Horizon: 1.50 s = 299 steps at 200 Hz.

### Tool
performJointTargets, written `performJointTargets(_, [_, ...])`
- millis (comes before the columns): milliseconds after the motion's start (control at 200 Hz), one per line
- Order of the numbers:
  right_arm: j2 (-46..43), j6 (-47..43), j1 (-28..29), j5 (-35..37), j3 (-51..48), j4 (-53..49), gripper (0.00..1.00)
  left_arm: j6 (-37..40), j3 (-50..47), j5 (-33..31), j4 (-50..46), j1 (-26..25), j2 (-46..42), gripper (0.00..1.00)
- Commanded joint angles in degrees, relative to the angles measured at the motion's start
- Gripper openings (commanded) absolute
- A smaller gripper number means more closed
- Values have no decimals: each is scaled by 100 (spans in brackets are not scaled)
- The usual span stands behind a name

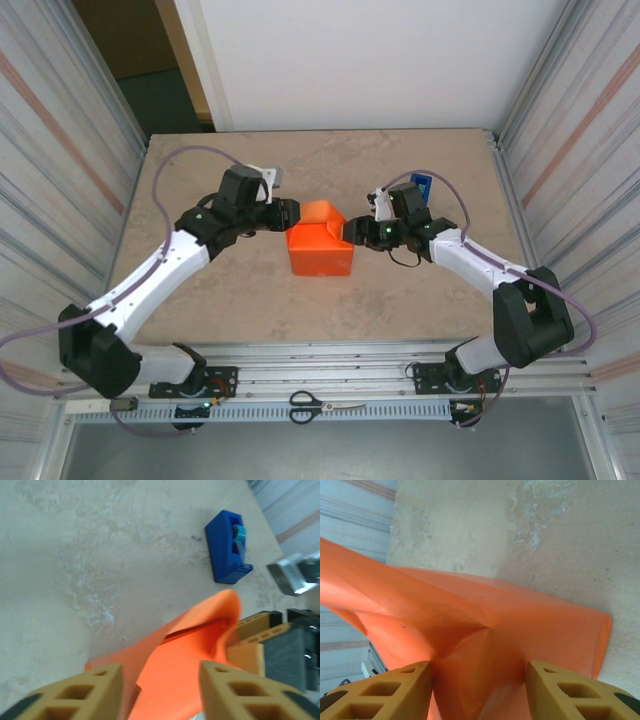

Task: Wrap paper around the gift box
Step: Fold the seventh fold of the wrapping paper on the gift box.

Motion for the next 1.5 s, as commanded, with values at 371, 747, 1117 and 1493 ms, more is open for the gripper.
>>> performJointTargets(371, [0, 426, 274, 264, -354, -85, 49, -259, 814, 844, 174, -790, 1221, 10])
performJointTargets(747, [86, 371, 267, 163, -339, -61, 48, -346, 849, 380, 276, -799, 1752, 10])
performJointTargets(1117, [93, 112, 235, -76, -83, -96, 48, -347, 112, 73, 295, -827, 1699, 10])
performJointTargets(1493, [-79, -2608, -88, 50, 644, -428, 46, -303, -198, 12, 354, -827, 1647, 10])
